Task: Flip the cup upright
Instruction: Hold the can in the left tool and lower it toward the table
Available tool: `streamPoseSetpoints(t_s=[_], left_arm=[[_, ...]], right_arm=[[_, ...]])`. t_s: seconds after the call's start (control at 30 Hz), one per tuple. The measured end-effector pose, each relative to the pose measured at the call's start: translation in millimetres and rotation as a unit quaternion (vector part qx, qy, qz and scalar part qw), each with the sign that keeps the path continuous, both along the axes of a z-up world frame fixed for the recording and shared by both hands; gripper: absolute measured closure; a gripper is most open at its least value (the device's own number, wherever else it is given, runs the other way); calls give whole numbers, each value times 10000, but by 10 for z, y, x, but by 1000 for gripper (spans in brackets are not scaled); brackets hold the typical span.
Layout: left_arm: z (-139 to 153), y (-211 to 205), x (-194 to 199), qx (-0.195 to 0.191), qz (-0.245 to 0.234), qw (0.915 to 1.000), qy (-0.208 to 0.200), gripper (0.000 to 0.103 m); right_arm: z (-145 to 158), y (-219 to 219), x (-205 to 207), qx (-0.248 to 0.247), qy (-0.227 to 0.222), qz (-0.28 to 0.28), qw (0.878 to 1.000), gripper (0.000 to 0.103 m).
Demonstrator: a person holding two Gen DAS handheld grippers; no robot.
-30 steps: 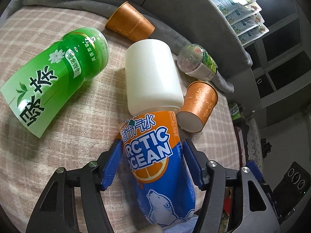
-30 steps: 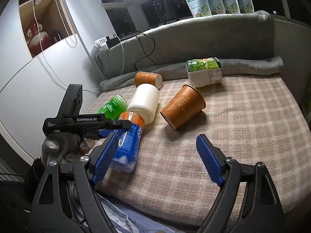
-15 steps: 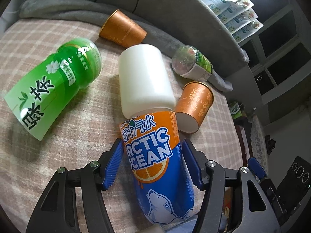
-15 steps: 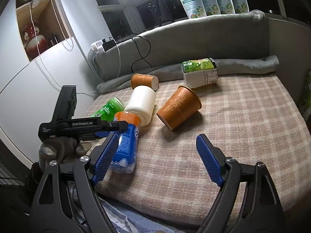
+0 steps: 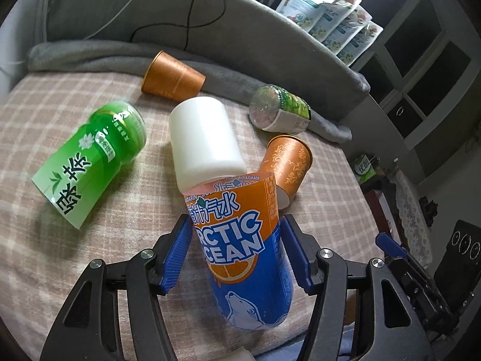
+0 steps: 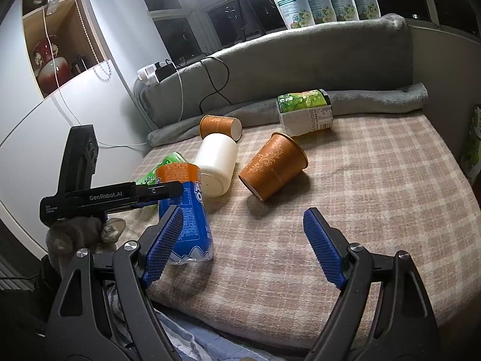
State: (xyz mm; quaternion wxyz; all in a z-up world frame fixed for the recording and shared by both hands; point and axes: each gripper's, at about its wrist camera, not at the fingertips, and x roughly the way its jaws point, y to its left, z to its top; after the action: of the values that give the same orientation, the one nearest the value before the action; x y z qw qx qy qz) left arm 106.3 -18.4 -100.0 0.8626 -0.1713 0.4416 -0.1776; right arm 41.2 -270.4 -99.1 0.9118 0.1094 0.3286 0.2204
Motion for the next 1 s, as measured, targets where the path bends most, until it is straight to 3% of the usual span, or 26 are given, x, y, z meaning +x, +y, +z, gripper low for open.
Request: streamPoseSetpoints(t_s=[0.87,1.0], left_arm=[[124,-332,-166,619,-211,9957,-652,45],[191,-393,-208,848,-171,9918,-939,45]], right_arm=[[-5,-84,-8,46,-3,-170,9998,18],[-10,-90,-5,66,-14,-182,9998,18]])
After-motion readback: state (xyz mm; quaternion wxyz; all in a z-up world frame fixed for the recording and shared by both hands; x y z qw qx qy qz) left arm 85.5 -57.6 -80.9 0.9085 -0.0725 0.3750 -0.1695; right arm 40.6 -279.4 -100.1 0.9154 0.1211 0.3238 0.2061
